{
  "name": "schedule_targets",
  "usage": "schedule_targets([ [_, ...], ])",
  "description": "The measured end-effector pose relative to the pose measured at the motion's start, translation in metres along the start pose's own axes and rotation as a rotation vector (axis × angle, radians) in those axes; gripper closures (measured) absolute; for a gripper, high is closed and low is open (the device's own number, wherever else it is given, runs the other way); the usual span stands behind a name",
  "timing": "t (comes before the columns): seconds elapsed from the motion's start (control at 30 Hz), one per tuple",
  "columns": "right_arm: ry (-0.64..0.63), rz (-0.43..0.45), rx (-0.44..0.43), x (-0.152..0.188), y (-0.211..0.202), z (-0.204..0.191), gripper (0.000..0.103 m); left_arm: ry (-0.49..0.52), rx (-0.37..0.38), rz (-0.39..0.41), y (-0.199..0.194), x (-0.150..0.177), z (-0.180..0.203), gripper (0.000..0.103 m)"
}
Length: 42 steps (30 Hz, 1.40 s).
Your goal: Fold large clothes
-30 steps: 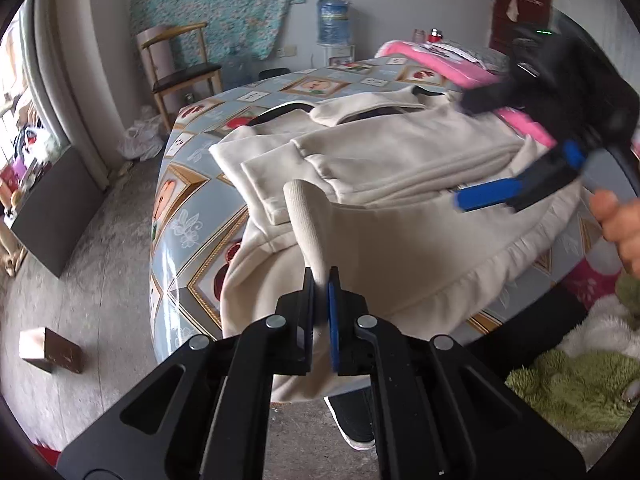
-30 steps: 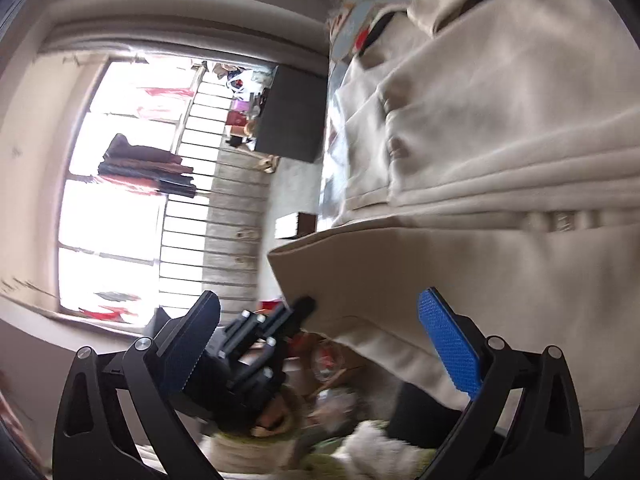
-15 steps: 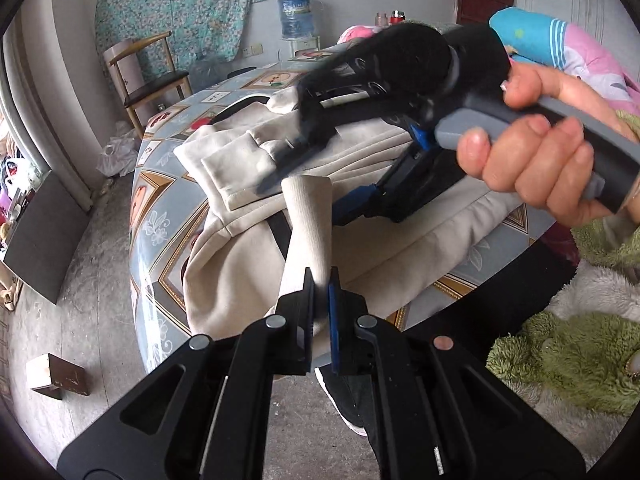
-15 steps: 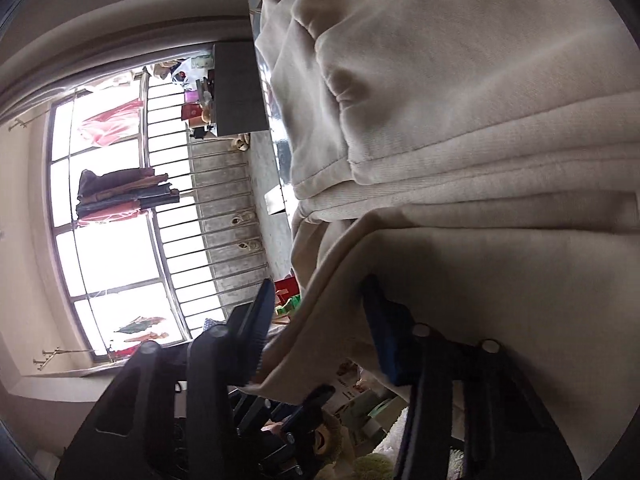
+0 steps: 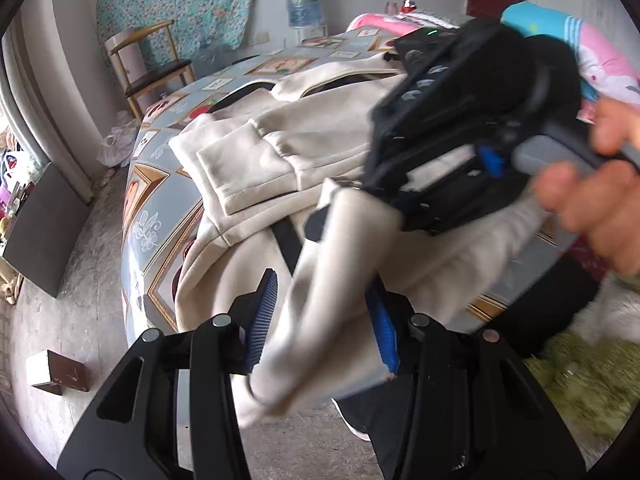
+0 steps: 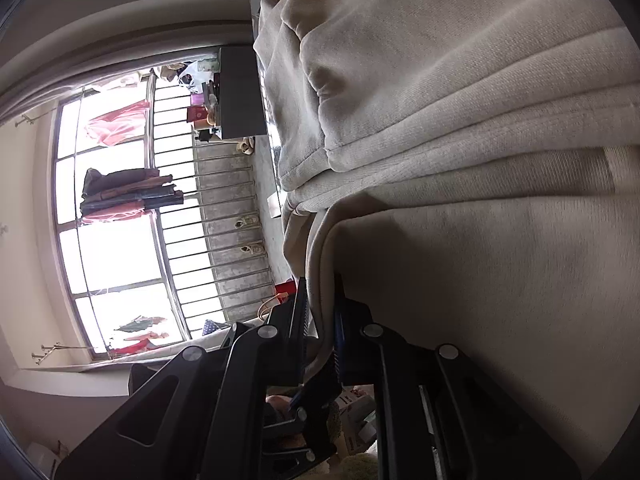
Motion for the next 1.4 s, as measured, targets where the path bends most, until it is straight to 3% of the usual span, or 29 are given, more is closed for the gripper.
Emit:
schedule_targets([
  [0.07, -0.015, -0.003, -0.002, 0.000, -0.002, -0.001, 0.092, -0.029, 0.004, 0.010, 0.005, -0.004, -0.004, 0.064],
  [0.13, -0.035, 0.011, -0.009, -0.003, -0.009, -0.003, 0.092, -0.070, 0.047, 0.015, 0.008, -0.008, -0.007, 0.084],
  [0.2, -0.052, 0.019, -0.021, -0.006, -0.020, -0.007, 0.090, -0.075, 0.021, 0.028, 0.009, -0.010, -0.007, 0.092],
  [0.33, -0.148, 0.133, -0.013, -0.009, -0.077, -0.011, 0.062, -0.172, -0.023, -0.008, 0.017, -0.010, -0.018, 0.098],
  [0.4, -0.202, 0.215, 0.019, -0.009, -0.115, -0.007, 0.058, -0.233, -0.034, -0.031, 0.022, -0.009, -0.024, 0.098],
  [0.5, -0.274, 0.391, 0.146, -0.008, -0.188, 0.007, 0.055, -0.263, -0.068, -0.063, 0.028, -0.008, -0.024, 0.098],
  [0.63, -0.352, 0.640, 0.433, -0.010, -0.282, 0.025, 0.055, -0.266, -0.109, -0.102, 0.037, -0.008, -0.022, 0.098],
  [0.73, -0.294, 0.724, 0.496, -0.023, -0.325, 0.046, 0.055, -0.270, -0.124, -0.114, 0.040, -0.010, -0.023, 0.097],
  [0.83, -0.192, 0.712, 0.406, -0.039, -0.342, 0.070, 0.055, -0.281, -0.129, -0.119, 0.039, -0.009, -0.025, 0.097],
  [0.93, -0.108, 0.652, 0.313, -0.046, -0.333, 0.088, 0.055, -0.298, -0.138, -0.127, 0.040, -0.010, -0.026, 0.097],
  [1.1, -0.068, 0.581, 0.230, -0.042, -0.316, 0.102, 0.055, -0.319, -0.149, -0.133, 0.040, -0.010, -0.026, 0.097],
  [1.2, -0.086, 0.542, 0.243, -0.039, -0.320, 0.108, 0.055, -0.330, -0.152, -0.133, 0.040, -0.010, -0.027, 0.097],
  [1.4, -0.215, 0.381, 0.311, -0.056, -0.296, 0.101, 0.055, -0.321, -0.170, -0.141, 0.040, -0.011, -0.024, 0.097],
])
Point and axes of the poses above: each gripper's, at about its wrist camera, not at the fingertips, and y roughly the way its jaws point, z to its right, x to its underside, the point moved 2 cm from there along y, roughly the way its jaws point, and after that the axes turned 14 degrees about z, right-handed, at the moved point
